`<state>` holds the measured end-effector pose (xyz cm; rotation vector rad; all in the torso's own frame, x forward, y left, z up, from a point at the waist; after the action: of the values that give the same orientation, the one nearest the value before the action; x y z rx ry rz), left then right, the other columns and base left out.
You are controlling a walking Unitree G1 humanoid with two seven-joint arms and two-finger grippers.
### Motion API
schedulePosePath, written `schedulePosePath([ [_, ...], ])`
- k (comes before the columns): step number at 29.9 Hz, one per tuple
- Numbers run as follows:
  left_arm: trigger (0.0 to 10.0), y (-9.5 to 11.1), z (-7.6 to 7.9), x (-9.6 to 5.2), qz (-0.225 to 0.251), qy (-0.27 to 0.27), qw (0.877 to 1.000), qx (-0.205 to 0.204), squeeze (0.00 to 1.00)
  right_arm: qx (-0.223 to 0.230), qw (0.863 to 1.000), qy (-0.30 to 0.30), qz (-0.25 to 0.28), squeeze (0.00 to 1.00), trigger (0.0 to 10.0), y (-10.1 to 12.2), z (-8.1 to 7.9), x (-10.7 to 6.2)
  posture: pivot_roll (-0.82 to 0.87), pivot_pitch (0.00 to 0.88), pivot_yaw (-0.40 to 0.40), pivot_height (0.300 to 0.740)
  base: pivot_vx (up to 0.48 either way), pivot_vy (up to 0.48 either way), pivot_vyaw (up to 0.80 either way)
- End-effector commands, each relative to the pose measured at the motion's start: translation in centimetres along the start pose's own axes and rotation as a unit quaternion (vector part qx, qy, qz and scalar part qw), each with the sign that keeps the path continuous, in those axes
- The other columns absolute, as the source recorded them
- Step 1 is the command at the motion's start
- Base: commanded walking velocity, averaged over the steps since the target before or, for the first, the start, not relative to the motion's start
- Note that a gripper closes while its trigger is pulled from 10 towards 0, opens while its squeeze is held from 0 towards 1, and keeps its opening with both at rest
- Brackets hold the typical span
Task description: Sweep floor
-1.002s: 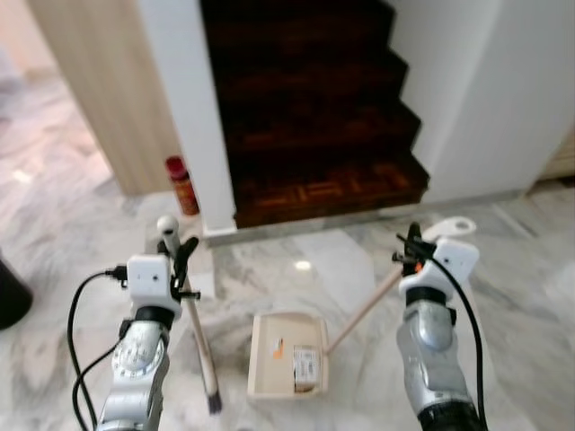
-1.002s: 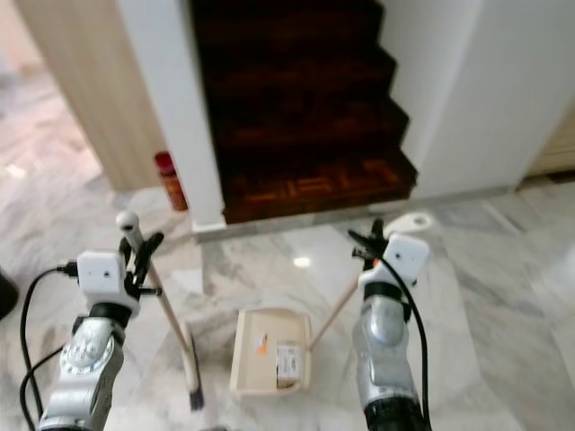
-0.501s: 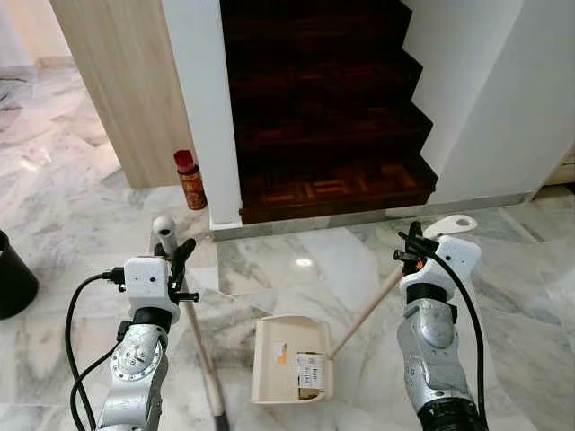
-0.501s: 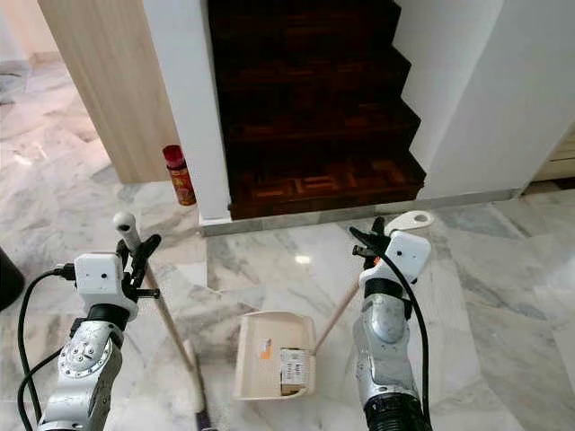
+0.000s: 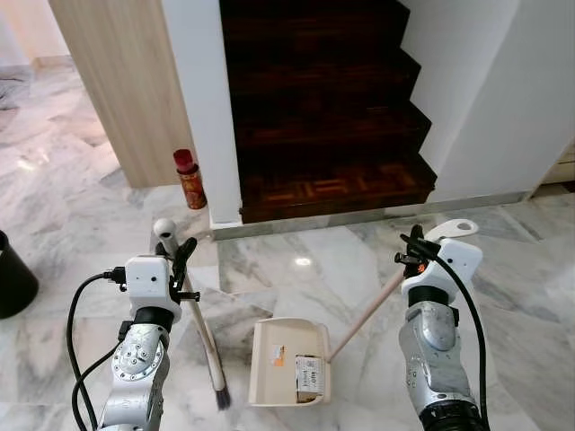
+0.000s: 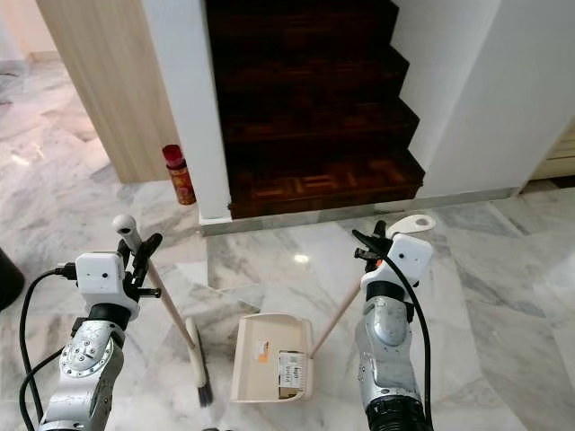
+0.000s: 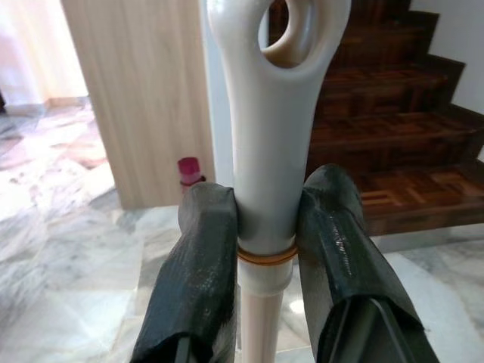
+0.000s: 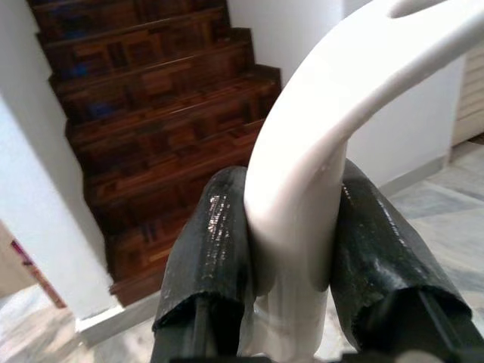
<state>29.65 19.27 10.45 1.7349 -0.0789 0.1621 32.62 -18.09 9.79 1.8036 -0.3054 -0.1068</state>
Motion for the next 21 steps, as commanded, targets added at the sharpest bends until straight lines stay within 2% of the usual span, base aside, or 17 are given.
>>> schedulePosePath([
  [1,10.0,1.21,-0.18,0.44,0.025,0.0,1.0,-0.003,0.0,0.015,1.0,0.01,0.02,0.0,10.0,1.11,-0.77,0.41,0.1,0.027,-0.008,0.74,0.0,0.304,0.0],
  [21,10.0,1.1,0.13,0.18,0.021,0.002,1.0,-0.009,0.0,0.015,1.0,0.02,0.012,0.0,10.0,1.06,-0.87,0.37,0.09,0.052,-0.018,0.74,0.0,0.301,0.0],
])
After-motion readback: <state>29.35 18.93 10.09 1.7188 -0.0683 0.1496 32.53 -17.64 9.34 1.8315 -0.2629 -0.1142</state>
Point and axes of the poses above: a point about 5 cm out from each wrist's last joint towards the gripper, its own x axis pointing out of the wrist towards the gripper, its own y axis along the axis of the wrist's last joint, z = x × y, the point moved 2 cm from there along x, pointing out of the wrist towards the gripper, and after that the axes turned 6 degrees about x, right-handed, at the moved point
